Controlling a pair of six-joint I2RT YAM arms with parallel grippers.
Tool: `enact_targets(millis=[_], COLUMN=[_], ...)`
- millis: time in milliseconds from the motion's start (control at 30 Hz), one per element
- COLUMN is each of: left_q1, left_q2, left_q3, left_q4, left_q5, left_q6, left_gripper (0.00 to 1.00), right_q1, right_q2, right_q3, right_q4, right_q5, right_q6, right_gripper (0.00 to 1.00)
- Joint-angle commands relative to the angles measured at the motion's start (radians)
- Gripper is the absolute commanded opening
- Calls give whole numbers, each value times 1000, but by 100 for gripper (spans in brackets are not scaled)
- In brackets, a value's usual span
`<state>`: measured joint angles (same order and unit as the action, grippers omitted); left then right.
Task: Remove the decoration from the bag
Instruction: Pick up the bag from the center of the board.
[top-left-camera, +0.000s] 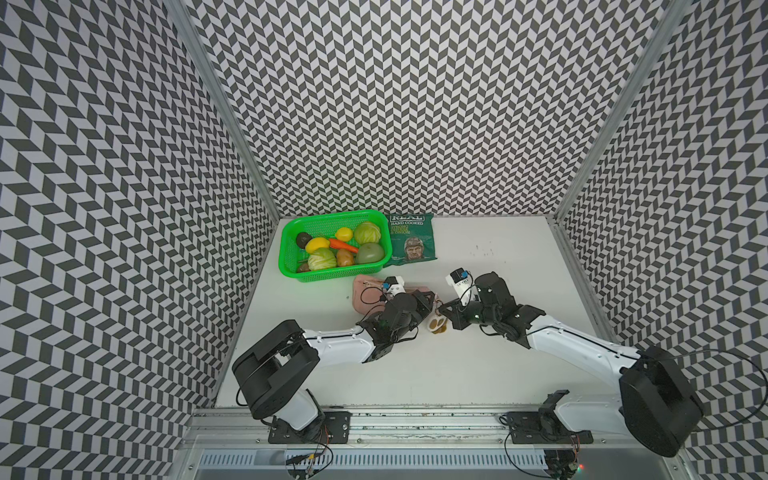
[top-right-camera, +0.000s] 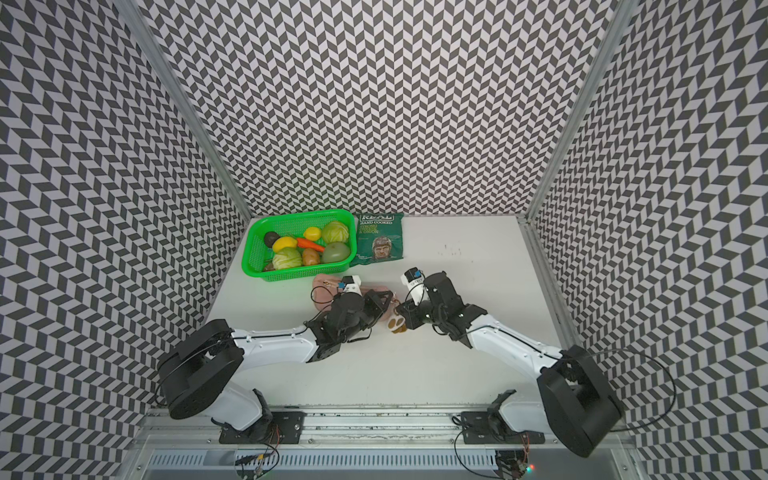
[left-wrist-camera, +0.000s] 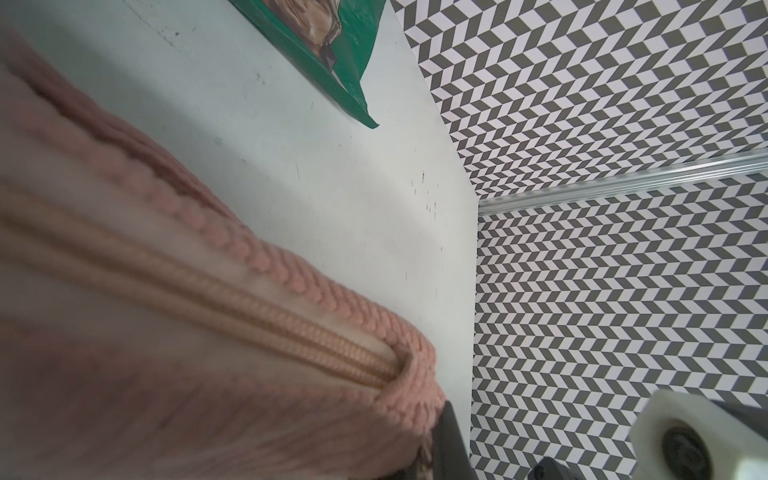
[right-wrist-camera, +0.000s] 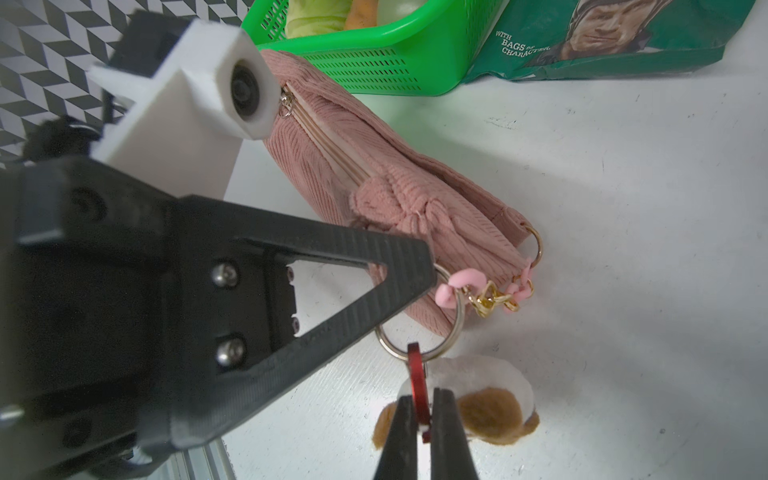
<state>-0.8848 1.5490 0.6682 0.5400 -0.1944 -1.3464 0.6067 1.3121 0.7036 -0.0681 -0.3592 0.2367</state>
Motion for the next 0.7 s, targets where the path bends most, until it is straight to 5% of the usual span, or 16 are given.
enact_targets(millis=[0, 100, 167, 667], left_q1=[21, 35, 50, 137], left_q2=[-44, -73, -90, -217], left_q3=[8, 4, 2, -22], left_q4=[4, -2, -14, -138], left_q5=[-7, 24, 59, 261], left_q6=[53, 95, 119, 82], left_gripper=[0, 0, 0, 0], right_q1=[3, -3, -8, 8], right_q2=[-26, -56, -84, -394], right_q3=[-19, -37, -52, -255], right_q4=[31, 34, 38, 260], right_q5=[25, 37, 43, 219], right_q6=[5, 14, 22, 185], right_gripper=[14, 50, 63, 86])
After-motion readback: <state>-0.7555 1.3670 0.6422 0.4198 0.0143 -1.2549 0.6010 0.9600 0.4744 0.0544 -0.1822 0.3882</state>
